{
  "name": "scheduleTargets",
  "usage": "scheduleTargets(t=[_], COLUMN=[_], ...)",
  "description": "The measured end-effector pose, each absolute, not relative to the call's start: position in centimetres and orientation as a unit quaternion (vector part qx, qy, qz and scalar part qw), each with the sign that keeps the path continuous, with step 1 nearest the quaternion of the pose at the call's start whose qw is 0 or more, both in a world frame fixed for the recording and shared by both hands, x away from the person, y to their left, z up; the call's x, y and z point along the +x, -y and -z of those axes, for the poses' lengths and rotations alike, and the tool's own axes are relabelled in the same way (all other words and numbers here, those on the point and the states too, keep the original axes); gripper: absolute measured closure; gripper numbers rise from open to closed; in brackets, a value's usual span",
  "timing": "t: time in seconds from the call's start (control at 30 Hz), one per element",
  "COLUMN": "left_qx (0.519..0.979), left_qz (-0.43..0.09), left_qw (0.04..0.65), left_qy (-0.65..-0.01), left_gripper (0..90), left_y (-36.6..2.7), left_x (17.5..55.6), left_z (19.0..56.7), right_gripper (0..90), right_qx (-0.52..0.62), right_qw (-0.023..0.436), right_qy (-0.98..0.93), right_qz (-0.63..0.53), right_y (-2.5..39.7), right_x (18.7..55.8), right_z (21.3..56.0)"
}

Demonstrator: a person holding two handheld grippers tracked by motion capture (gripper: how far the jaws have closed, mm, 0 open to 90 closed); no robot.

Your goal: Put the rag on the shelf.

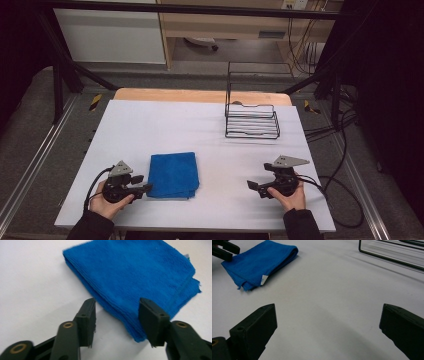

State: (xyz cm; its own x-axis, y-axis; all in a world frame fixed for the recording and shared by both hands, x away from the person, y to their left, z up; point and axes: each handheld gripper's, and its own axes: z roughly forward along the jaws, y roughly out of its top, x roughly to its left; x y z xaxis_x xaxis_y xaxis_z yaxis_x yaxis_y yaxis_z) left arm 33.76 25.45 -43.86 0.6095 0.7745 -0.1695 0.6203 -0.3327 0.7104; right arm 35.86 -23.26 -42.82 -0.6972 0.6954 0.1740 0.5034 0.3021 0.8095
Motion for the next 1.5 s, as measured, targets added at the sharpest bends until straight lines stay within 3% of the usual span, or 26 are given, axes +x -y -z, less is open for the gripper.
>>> scheduleTargets(t=[0.1,0.53,0.83,1.07,1.1,1.5], left_qx=[0.812,0.808,0.804,0.801,0.802,0.803], left_qz=[-0.089,-0.076,-0.078,-0.076,-0.077,-0.079], left_qw=[0.379,0.364,0.363,0.366,0.365,0.366], left_qy=[-0.435,-0.457,-0.464,-0.467,-0.467,-0.464], left_gripper=[58.1,71.5,81.5,83.0,83.2,84.5], left_y=[-25.1,-24.4,-24.1,-24.1,-24.1,-24.1], left_x=[33.5,33.2,33.0,33.0,33.0,33.0], left_z=[44.1,44.7,44.7,44.8,44.8,44.7], right_gripper=[3.5,8.9,23.5,31.5,36.4,48.8], right_qx=[0.365,0.322,0.273,0.247,0.232,0.194], right_qw=[0.1,0.08,0.086,0.067,0.064,0.065], right_qy=[-0.804,-0.826,-0.85,-0.866,-0.871,-0.899], right_qz=[-0.457,-0.456,-0.441,-0.43,-0.427,-0.387], right_y=[22.1,16.6,10.1,6.6,5.5,2.9], right_x=[35.8,35.9,35.3,35.1,35.0,35.3], right_z=[42.7,42.4,42.4,42.9,43.2,45.2])
